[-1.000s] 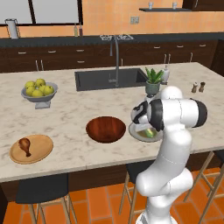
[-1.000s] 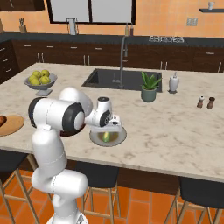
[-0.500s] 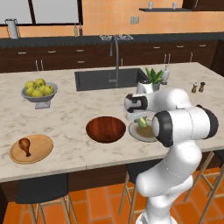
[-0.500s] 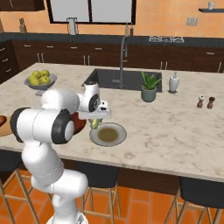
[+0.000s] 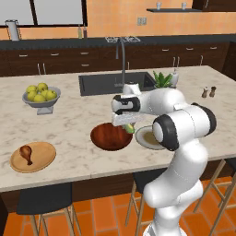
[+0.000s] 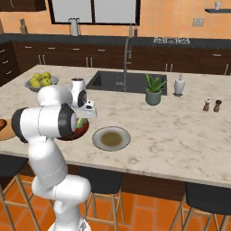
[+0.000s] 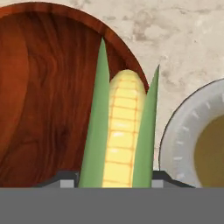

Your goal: Pick the chicken drumstick and corn from their plates and place them in the bowl. Then put the bowl in the fridge.

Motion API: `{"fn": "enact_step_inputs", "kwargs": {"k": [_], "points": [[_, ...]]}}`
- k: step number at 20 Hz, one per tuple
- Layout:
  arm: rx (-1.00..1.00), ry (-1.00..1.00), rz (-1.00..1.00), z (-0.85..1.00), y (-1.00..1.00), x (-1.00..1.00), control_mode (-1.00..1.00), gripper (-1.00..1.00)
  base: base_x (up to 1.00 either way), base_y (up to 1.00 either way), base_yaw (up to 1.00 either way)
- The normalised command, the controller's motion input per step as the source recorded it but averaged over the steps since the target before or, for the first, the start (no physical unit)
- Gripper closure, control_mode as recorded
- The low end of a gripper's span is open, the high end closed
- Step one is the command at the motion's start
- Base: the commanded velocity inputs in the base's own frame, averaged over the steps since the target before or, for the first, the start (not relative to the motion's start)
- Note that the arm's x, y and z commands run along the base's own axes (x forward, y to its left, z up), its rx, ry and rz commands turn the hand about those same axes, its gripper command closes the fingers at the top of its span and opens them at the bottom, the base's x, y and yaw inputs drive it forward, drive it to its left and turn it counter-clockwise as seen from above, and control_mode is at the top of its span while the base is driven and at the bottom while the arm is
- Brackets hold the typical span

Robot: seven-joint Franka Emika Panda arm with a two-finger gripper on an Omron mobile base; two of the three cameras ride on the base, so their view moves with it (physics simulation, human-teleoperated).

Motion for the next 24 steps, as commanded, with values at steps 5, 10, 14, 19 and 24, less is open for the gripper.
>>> {"fn": "enact_step_inputs", "kwargs": {"k": [5,10,14,19,24], "points": [[0.05,0.19,0.01,-0.58,0.52,0.00,-1.00,1.00,0.00,0.00,0.00],[-0.02,0.06,0.00,-0.23,0.16,0.11,-1.00,1.00,0.00,0.00,0.00],[-0.03,0.01,0.00,-0.04,0.25,-0.19,-1.00,-1.00,0.00,0.00,0.00],[-0.05,-0.01,0.00,0.01,0.09,-0.55,-1.00,-1.00,0.00,0.00,0.00],[-0.04,-0.09,0.00,0.15,-0.30,-0.65,-1.00,-1.00,0.00,0.00,0.00]]}}
